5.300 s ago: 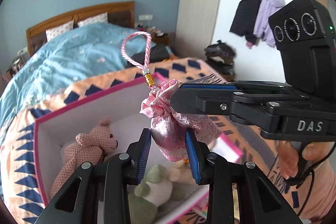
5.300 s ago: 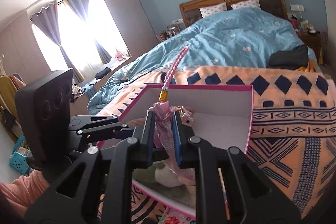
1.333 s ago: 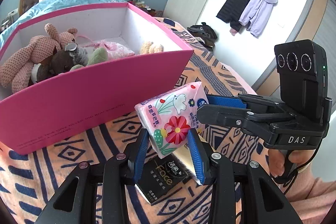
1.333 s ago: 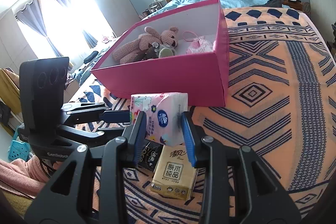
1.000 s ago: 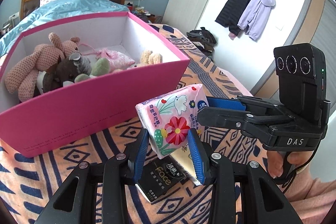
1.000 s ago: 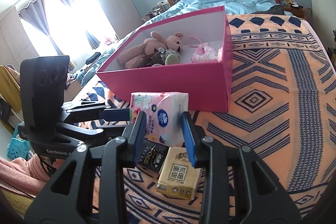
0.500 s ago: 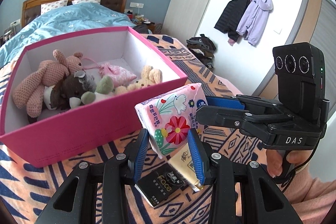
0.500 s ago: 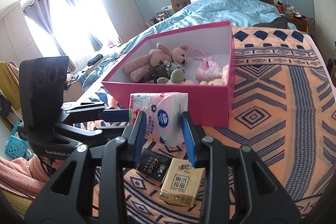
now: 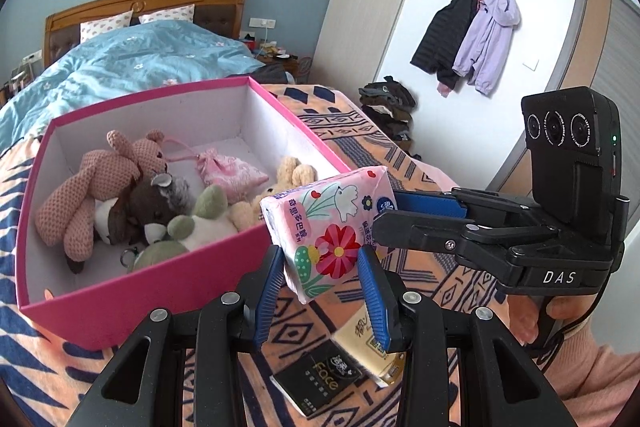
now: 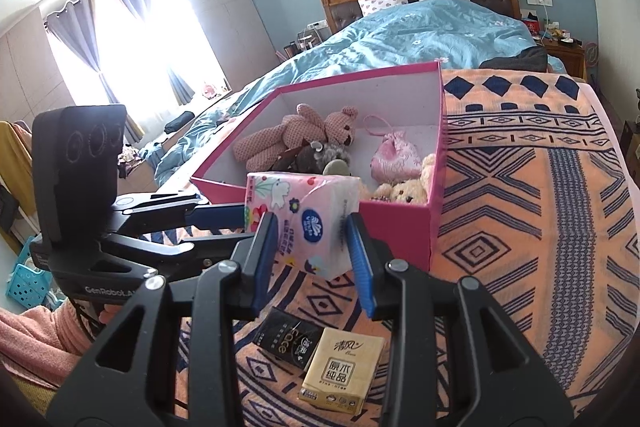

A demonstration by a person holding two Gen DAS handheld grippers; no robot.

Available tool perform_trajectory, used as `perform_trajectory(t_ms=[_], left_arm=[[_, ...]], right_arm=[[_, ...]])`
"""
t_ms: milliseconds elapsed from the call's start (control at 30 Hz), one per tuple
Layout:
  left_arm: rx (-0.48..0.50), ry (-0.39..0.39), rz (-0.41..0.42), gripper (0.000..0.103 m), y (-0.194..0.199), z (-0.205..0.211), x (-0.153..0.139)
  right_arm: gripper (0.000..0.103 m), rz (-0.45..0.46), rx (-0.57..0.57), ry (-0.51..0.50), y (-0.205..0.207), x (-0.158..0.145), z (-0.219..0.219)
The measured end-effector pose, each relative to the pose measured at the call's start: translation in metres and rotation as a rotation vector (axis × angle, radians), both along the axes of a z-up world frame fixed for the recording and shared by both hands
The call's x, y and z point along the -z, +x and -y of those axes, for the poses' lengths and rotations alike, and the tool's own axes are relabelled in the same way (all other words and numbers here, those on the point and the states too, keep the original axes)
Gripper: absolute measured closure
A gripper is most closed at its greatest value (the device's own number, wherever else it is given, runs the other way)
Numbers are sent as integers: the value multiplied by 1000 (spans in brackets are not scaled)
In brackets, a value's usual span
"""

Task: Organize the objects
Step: 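Carry the floral tissue pack into the pink box and release it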

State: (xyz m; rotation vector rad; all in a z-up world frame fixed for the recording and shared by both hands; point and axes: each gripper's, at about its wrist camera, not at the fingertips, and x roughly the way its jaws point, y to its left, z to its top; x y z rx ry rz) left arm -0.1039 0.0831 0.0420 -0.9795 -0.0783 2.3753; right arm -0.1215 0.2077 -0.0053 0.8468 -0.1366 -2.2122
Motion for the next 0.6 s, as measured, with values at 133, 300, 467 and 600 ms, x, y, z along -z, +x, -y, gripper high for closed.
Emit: perform_trajectory(t_ms=[133, 300, 467, 600], left_arm=[[-4, 1, -10, 64, -4, 0, -5], [-10, 9, -7, 64, -13, 2, -8], [-12, 18, 5, 64, -23, 4, -8], [-19, 15, 11, 64, -31, 4, -8]], right_arm=[[64, -11, 1, -1, -5, -5, 0], [63, -18, 1, -5, -12, -10, 2], [63, -21, 3, -3, -19, -13, 4], [63, -29, 2, 0, -24, -15, 6]])
